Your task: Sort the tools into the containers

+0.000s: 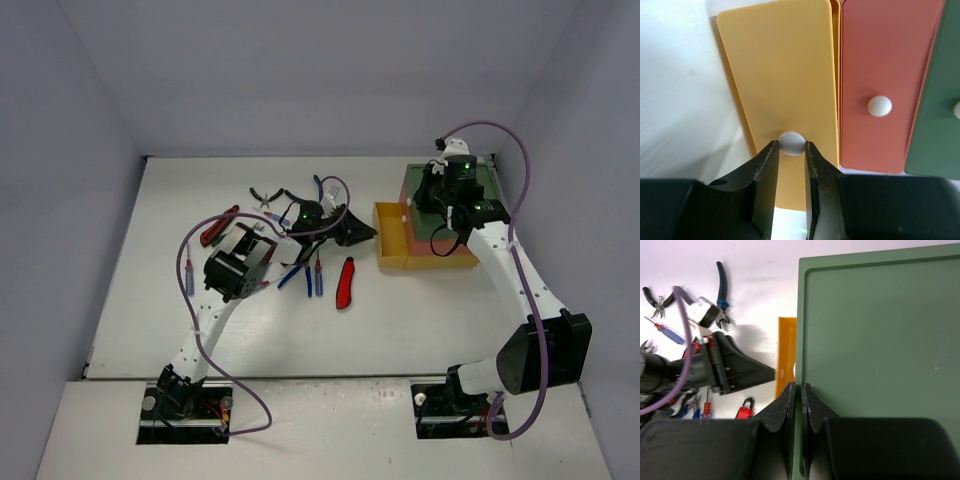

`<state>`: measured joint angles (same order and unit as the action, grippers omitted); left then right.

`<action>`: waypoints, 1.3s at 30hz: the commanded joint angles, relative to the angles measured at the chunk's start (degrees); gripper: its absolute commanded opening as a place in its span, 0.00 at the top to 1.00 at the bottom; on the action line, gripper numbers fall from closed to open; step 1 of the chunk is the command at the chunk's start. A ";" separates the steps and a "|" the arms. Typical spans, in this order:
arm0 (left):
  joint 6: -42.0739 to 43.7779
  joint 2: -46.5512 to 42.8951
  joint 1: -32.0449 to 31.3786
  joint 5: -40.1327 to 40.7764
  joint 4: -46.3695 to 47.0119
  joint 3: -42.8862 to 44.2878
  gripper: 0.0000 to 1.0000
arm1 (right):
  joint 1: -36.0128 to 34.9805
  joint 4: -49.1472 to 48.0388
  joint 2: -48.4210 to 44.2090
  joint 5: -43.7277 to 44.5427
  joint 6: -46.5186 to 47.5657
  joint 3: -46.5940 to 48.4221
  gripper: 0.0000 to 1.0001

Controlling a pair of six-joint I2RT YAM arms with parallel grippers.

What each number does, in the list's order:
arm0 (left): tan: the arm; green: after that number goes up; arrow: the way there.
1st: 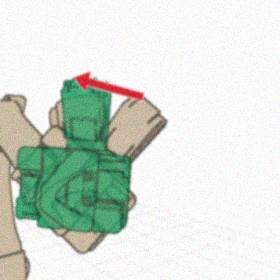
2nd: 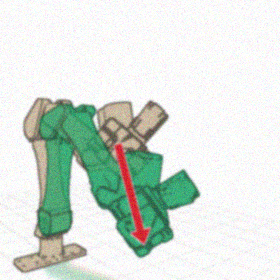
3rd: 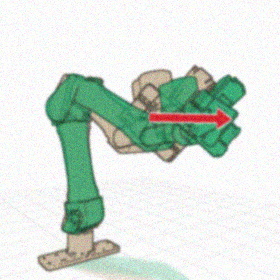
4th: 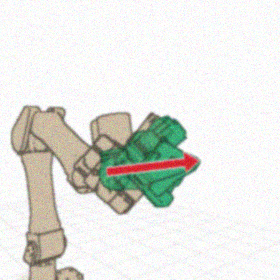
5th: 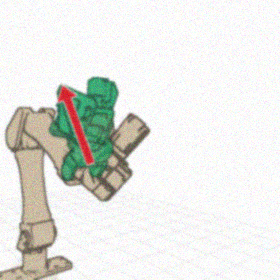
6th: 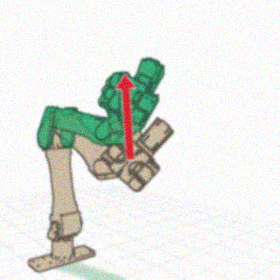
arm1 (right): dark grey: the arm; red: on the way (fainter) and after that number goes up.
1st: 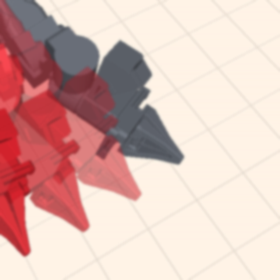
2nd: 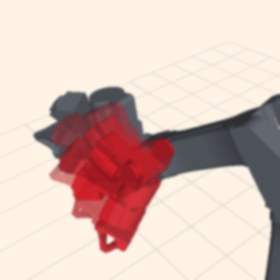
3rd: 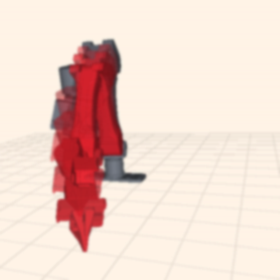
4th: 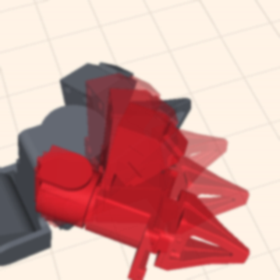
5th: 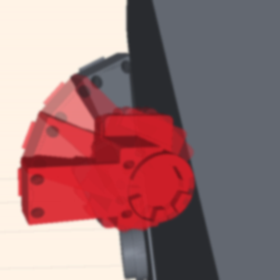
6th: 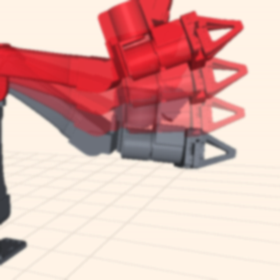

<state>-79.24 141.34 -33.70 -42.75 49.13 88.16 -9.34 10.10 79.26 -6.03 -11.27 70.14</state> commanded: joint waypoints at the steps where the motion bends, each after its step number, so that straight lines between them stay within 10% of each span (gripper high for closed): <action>1: 2.71 -8.34 2.39 -1.92 3.47 -2.19 1.00 | 1.26 1.02 -1.83 5.23 1.87 -0.57 1.00; 27: 9.10 -14.96 5.92 -4.34 0.61 -14.66 0.99 | 1.52 0.82 -2.16 5.48 1.60 -0.82 1.00; 33: 10.93 -21.53 6.56 -3.58 -2.92 -14.94 0.53 | 1.61 0.98 -2.96 5.60 2.23 0.65 1.00; 39: 20.52 -31.92 6.98 0.12 -19.50 -14.47 0.34 | 1.43 1.07 -4.90 5.76 3.61 2.37 0.94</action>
<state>-66.83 120.06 -27.54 -44.56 36.99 71.67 -8.63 11.12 77.71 -3.31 -9.82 69.42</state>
